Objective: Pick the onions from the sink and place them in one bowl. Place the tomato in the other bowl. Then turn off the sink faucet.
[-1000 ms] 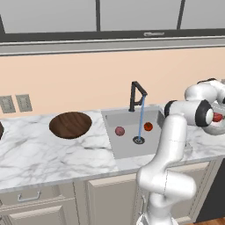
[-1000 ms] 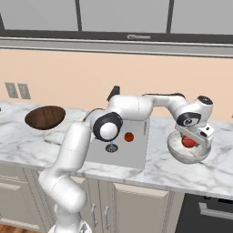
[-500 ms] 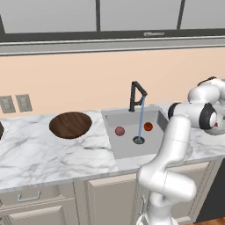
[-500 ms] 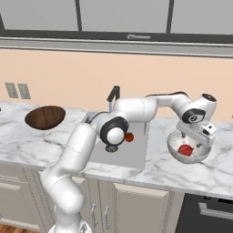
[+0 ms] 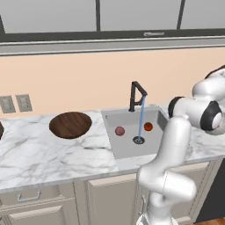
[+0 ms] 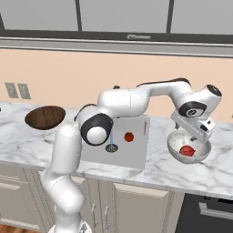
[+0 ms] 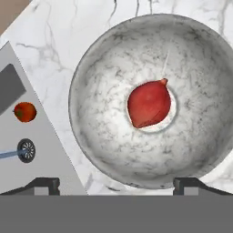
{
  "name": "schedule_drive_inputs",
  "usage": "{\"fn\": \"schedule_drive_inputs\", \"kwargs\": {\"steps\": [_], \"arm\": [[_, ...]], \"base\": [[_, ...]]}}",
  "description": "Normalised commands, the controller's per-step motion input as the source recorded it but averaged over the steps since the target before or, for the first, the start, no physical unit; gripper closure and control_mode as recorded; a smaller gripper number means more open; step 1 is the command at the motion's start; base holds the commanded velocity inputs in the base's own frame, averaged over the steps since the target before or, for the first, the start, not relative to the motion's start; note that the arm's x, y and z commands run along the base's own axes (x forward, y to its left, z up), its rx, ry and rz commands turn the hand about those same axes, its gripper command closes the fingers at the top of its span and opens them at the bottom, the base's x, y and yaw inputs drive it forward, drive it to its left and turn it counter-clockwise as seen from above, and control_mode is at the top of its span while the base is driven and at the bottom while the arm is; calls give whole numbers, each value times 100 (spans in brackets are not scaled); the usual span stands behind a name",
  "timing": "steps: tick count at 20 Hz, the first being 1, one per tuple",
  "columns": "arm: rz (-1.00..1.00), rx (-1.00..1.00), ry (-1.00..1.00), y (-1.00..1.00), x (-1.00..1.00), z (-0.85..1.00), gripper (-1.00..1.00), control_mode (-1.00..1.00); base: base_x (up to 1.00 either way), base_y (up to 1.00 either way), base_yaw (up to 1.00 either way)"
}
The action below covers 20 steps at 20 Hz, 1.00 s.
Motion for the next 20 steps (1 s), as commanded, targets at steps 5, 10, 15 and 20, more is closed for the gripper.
{"fn": "schedule_drive_inputs", "kwargs": {"steps": [5,10,15,20], "arm": [[0,-16,-7,100,-23,71,-100,-100],[0,-21,0,100,-36,20,-100,-100],[-1,-7,1,98,-37,0,-100,-100],[0,0,7,80,-7,0,-100,-100]], "base": [[0,0,0],[0,0,0],[0,0,0],[0,0,0]]}}
